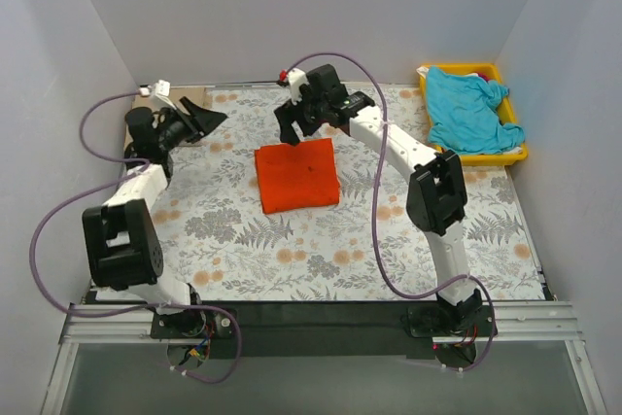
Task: Fold and stack the t-shirts
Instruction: Fold the tshirt
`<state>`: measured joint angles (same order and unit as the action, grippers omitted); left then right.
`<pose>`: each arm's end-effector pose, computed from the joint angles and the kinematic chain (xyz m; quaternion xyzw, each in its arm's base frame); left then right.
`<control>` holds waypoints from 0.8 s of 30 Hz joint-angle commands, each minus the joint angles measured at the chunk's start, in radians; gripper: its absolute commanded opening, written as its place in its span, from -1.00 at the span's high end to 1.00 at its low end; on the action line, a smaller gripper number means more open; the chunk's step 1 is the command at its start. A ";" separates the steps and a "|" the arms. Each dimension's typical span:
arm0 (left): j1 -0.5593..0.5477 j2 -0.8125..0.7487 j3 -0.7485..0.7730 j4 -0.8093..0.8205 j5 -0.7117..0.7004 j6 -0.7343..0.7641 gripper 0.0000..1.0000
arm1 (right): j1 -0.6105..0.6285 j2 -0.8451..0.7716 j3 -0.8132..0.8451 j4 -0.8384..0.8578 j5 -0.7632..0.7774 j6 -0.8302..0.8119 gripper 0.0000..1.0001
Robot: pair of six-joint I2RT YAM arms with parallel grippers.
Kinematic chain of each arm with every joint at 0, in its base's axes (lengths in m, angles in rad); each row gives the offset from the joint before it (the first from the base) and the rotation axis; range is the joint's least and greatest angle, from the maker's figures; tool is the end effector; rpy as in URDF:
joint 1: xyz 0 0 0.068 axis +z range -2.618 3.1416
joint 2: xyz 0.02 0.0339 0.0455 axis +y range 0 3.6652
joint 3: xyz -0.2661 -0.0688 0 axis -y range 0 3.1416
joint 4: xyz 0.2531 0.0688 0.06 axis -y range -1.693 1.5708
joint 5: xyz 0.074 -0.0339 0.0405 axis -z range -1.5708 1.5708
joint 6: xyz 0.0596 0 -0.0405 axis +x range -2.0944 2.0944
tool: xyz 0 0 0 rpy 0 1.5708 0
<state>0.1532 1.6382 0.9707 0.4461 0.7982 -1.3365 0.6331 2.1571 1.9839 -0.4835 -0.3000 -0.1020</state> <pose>0.3886 0.0168 0.2441 -0.3093 0.6935 -0.5729 0.3085 0.4173 0.3281 0.2707 -0.3804 0.8043 0.2439 0.3859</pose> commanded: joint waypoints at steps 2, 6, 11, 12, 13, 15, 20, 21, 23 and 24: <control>0.071 -0.215 -0.102 -0.281 -0.201 0.092 -0.06 | 0.108 0.104 0.157 0.029 0.168 0.045 -0.51; 0.072 -0.412 -0.200 -0.375 -0.365 0.106 -0.30 | 0.171 0.177 0.208 0.065 0.225 0.080 -0.42; 0.071 -0.549 -0.286 -0.467 -0.412 0.129 -0.34 | 0.256 0.289 0.282 0.112 0.375 0.073 -0.29; 0.071 -0.572 -0.309 -0.475 -0.416 0.131 -0.35 | 0.266 0.300 0.289 0.121 0.396 0.073 -0.29; 0.071 -0.581 -0.319 -0.486 -0.418 0.135 -0.35 | 0.273 0.309 0.289 0.134 0.447 0.068 -0.29; 0.071 -0.592 -0.334 -0.492 -0.421 0.134 -0.35 | 0.290 0.334 0.291 0.155 0.496 0.062 -0.29; 0.071 -0.588 -0.371 -0.492 -0.398 0.131 -0.35 | 0.295 0.362 0.265 0.194 0.545 0.056 -0.26; 0.072 -0.584 -0.378 -0.486 -0.398 0.128 -0.35 | 0.295 0.368 0.263 0.197 0.538 0.055 -0.19; 0.071 -0.572 -0.395 -0.480 -0.405 0.129 -0.35 | 0.295 0.382 0.253 0.198 0.515 0.056 -0.06; 0.071 -0.568 -0.401 -0.480 -0.409 0.126 -0.35 | 0.295 0.388 0.248 0.198 0.512 0.064 0.15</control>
<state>0.2260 1.0668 0.5903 -0.0269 0.4099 -1.2194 0.9356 2.5389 2.2162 -0.3435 0.1879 -0.0513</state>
